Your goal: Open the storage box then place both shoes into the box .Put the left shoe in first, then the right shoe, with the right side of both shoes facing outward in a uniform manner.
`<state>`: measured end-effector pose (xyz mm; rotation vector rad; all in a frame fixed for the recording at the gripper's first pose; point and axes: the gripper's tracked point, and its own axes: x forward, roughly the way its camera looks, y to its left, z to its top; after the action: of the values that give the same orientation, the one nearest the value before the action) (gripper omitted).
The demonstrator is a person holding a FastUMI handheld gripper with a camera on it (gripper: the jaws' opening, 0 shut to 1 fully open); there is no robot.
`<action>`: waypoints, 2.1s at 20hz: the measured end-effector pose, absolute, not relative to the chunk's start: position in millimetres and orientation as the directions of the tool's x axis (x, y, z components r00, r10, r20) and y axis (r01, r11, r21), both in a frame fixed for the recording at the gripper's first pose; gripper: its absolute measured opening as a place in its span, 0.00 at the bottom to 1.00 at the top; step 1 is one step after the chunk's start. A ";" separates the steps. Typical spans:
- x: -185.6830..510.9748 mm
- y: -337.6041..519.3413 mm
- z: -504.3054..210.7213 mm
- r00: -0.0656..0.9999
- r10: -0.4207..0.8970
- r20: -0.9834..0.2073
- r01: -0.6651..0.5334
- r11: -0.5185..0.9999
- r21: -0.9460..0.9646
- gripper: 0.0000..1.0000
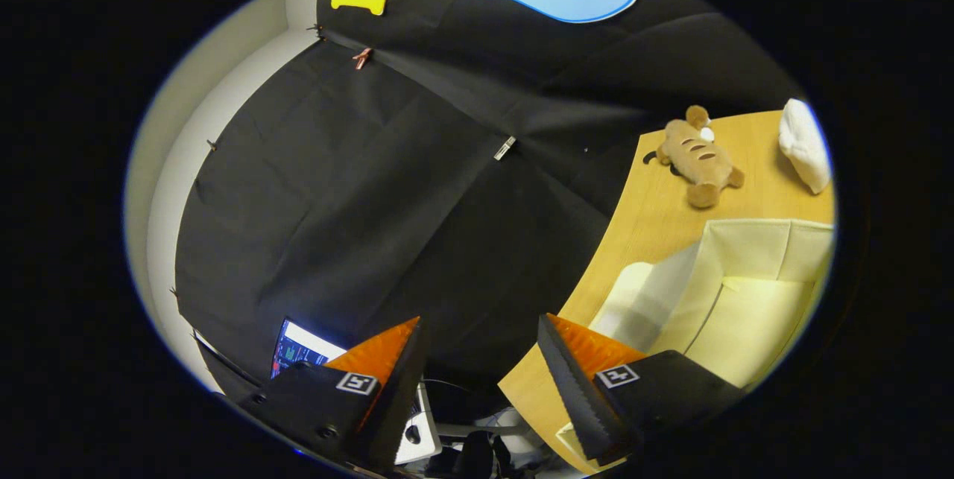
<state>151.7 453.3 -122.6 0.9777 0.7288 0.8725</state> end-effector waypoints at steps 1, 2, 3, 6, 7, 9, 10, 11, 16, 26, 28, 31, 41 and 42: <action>150.0 446.6 -114.2 0.476 0.871 -0.119 -0.281 0.278 0.919 0.91; 148.2 440.3 -104.9 0.489 0.867 -0.101 -0.279 0.265 0.923 0.91; 147.1 426.8 -96.3 0.510 0.855 -0.093 -0.284 0.270 0.920 0.92; 137.7 393.3 -81.6 0.553 0.828 -0.094 -0.308 0.308 0.900 0.91; 131.1 380.1 -75.3 0.565 0.820 -0.096 -0.322 0.326 0.889 0.92; 122.3 347.6 -73.2 0.609 0.783 -0.131 -0.365 0.422 0.830 0.93; 116.4 332.5 -79.1 0.631 0.760 -0.158 -0.390 0.486 0.782 0.95; 111.6 314.5 -84.0 0.652 0.735 -0.188 -0.406 0.548 0.732 0.96; 78.5 223.9 -97.4 0.749 0.597 -0.287 -0.379 0.741 0.554 0.97; -12.1 66.3 -227.8 0.774 0.265 -0.574 -0.127 0.955 0.269 0.97; -29.6 53.8 -259.0 0.750 0.224 -0.622 -0.117 0.971 0.209 0.97; -39.9 38.4 -303.2 0.719 0.181 -0.671 -0.104 0.983 0.154 0.95; -22.9 7.2 -420.0 0.597 0.083 -0.798 -0.035 0.996 0.078 0.72; -21.3 9.8 -427.2 0.591 0.091 -0.802 -0.031 0.995 0.090 0.70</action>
<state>-21.3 9.8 -427.2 0.0693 0.9364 0.0711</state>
